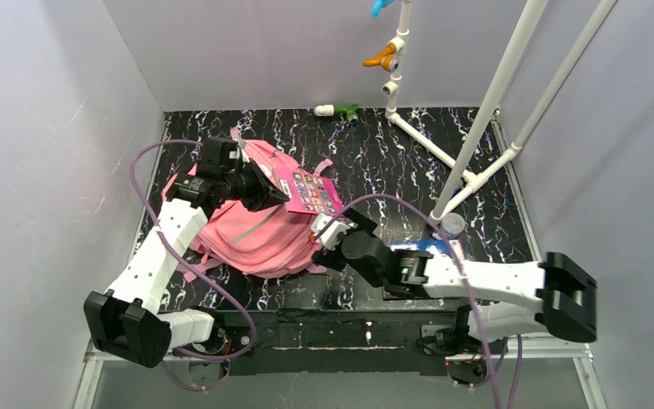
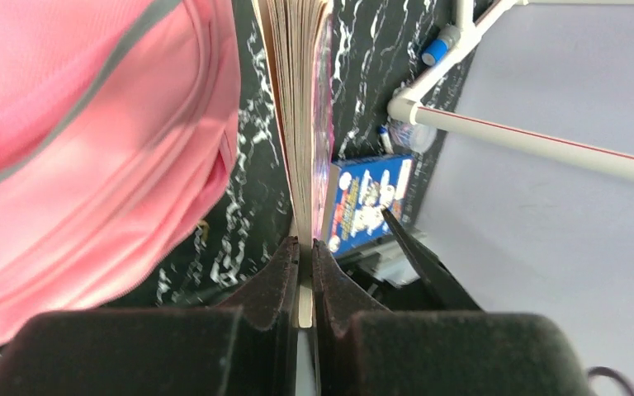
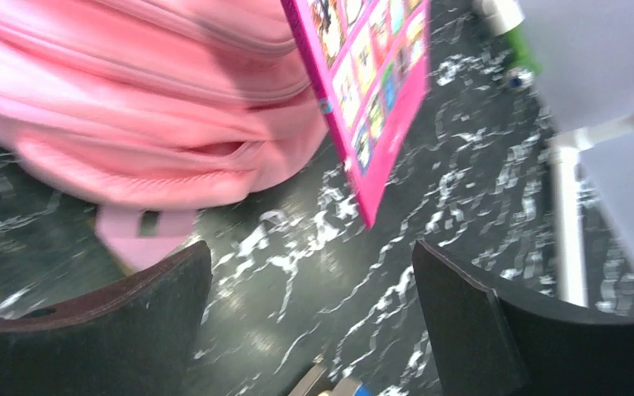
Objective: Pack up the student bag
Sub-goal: Pick up the book from the center of the board.
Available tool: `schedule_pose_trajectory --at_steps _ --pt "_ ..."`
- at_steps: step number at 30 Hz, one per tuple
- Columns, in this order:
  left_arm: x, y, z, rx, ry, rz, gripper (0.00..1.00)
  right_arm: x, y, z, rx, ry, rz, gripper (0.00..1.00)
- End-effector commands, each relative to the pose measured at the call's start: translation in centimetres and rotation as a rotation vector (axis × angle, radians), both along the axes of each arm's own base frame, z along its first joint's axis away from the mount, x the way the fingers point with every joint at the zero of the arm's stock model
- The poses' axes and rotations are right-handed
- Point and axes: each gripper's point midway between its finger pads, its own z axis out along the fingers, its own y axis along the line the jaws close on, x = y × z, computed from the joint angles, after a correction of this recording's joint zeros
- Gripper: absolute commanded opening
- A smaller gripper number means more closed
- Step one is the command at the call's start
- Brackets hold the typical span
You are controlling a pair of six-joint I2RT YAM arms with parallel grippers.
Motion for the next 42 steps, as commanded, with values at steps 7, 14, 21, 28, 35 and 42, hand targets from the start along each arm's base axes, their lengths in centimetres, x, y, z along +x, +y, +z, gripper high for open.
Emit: schedule_pose_trajectory --at_steps 7,14,21,28,35,42 --pt "-3.2 -0.7 2.6 -0.245 0.212 0.010 0.00 7.0 3.8 3.9 -0.064 -0.472 -0.251 0.90" --pt "-3.7 0.0 2.5 -0.232 0.208 0.025 0.00 8.1 4.2 4.0 -0.059 -0.480 -0.261 0.55" --pt "-3.6 -0.3 2.2 -0.247 0.224 0.006 0.00 9.1 5.4 3.4 -0.037 -0.384 -0.136 0.05" --pt "-3.0 -0.5 2.8 -0.270 0.208 0.009 0.00 8.5 6.4 2.8 0.011 -0.298 -0.019 0.01" --pt "-0.3 1.5 4.6 -0.137 -0.059 0.019 0.96 7.9 4.7 4.7 0.146 -0.128 -0.011 0.01" --pt "1.6 5.2 4.5 0.178 -0.415 -0.037 0.98 7.2 3.4 6.1 0.437 0.411 0.133 0.01"
